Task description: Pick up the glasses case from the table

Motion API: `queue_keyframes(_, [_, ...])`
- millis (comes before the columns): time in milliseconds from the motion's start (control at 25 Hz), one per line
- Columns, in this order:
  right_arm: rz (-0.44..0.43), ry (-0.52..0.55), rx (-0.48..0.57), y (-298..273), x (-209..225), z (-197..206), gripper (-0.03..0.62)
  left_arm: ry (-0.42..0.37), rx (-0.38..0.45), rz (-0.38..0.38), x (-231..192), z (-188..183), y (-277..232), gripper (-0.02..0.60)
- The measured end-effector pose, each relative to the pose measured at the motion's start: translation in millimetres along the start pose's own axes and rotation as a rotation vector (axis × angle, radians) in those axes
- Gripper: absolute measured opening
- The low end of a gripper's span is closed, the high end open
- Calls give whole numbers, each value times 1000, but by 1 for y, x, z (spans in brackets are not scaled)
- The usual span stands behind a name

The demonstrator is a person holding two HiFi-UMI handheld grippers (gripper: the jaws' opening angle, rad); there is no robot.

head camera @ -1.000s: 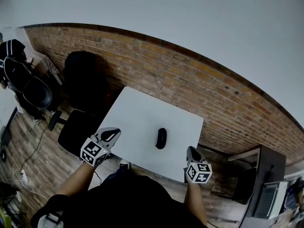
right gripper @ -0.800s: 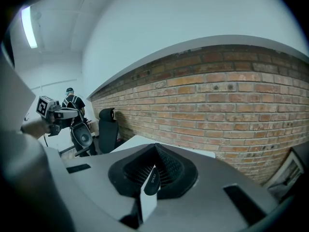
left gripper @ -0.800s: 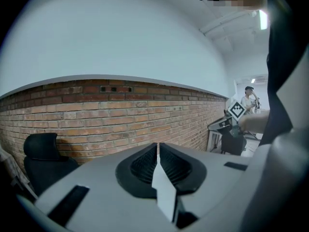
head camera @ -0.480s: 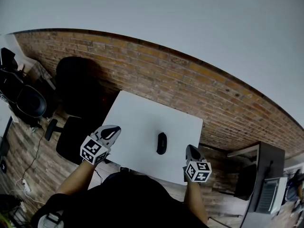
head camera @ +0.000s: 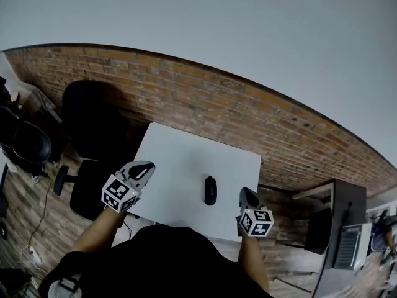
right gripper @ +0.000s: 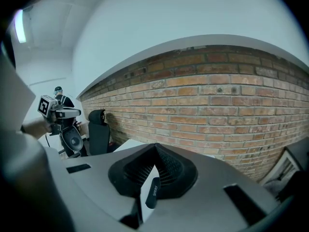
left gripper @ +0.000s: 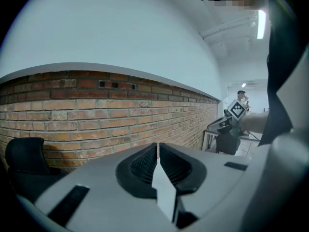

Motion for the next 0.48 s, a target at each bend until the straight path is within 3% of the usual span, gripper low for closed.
queue_keyframes(480, [49,-7,-28,-28,-31,-13,15,7,10,55,-58,4,-5,25])
Point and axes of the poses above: the fingertips, and each gripper's own axes: y backward along the fingers, x to its right, z out of its underside, the point moved 2 cm from there along y, backward along the fingers, and after that the axes turned 5 degrees about z, right-handed, at the moved point
